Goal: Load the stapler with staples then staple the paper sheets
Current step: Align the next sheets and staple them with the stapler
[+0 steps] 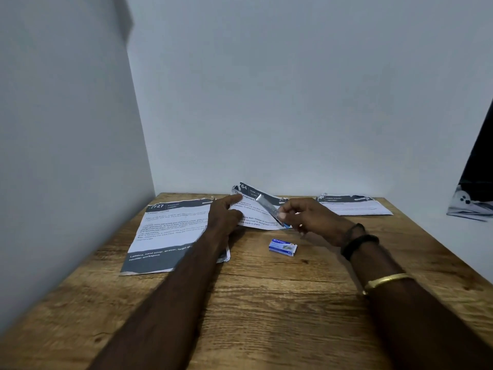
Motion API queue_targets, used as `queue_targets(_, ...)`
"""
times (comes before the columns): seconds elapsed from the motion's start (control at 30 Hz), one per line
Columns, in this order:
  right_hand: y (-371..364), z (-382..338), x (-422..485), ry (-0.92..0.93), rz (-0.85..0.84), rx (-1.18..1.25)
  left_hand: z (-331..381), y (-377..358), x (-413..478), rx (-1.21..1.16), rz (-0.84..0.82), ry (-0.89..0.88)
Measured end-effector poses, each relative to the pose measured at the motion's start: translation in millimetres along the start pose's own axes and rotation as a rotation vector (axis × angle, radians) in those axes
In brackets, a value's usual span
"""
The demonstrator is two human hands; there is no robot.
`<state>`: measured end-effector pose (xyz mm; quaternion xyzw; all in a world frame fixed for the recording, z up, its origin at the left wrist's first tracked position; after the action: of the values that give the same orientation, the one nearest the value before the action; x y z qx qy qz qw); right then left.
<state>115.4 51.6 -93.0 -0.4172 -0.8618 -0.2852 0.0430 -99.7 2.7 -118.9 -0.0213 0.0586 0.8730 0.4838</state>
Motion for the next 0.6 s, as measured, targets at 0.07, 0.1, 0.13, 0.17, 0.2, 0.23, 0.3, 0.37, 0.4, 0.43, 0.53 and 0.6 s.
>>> queue_targets(0.07, -5, -3, 5, -0.023, 0.038, 0.181, -1, -1, -2, -0.027, -0.002, 0.022)
queue_targets(0.1, -9, -4, 8, -0.033, 0.054, 0.251, -1, -1, -4, -0.028, 0.005, 0.032)
queue_targets(0.13, -13, -6, 12, -0.04, 0.068, 0.31, -1, -2, -5, -0.014, 0.016, 0.038)
queue_targets(0.17, -18, -7, 16, -0.046, 0.076, 0.356, 0, -2, -6, 0.003, 0.023, 0.039)
queue_targets(0.2, -23, -9, 21, -0.048, 0.081, 0.387, 0, -1, -6, 0.021, 0.028, 0.033)
queue_targets(0.23, -27, -11, 26, -0.047, 0.085, 0.405, 0, -2, -7, 0.043, 0.036, 0.025)
queue_targets(0.3, -36, -17, 37, -0.026, 0.085, 0.4, 0, -2, -7, 0.086, 0.056, 0.024)
queue_targets(0.37, -43, -24, 47, 0.02, 0.08, 0.336, 0, -2, -8, 0.109, 0.056, 0.036)
queue_targets(0.4, -45, -28, 51, 0.042, 0.083, 0.3, 0, -3, -8, 0.124, 0.05, 0.033)
queue_targets(0.43, -47, -31, 55, 0.062, 0.089, 0.268, 1, -4, -8, 0.147, 0.041, 0.026)
queue_targets(0.53, -52, -39, 68, 0.124, 0.099, 0.179, 2, -8, -8, 0.213, -0.008, 0.007)
queue_targets(0.6, -53, -42, 74, 0.164, 0.1, 0.113, 2, -9, -9, 0.238, -0.017, 0.007)
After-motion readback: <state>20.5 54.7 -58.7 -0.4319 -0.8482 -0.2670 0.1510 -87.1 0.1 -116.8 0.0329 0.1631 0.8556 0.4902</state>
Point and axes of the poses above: each hand's wrist, its own x-axis towards the middle knuckle, its own y-axis out of the back of the hand, z = x × y, the point moved 5 cm from there along x, towards the middle knuckle, and after that the axes turned 12 degrees about y, right-handed, at the moved point
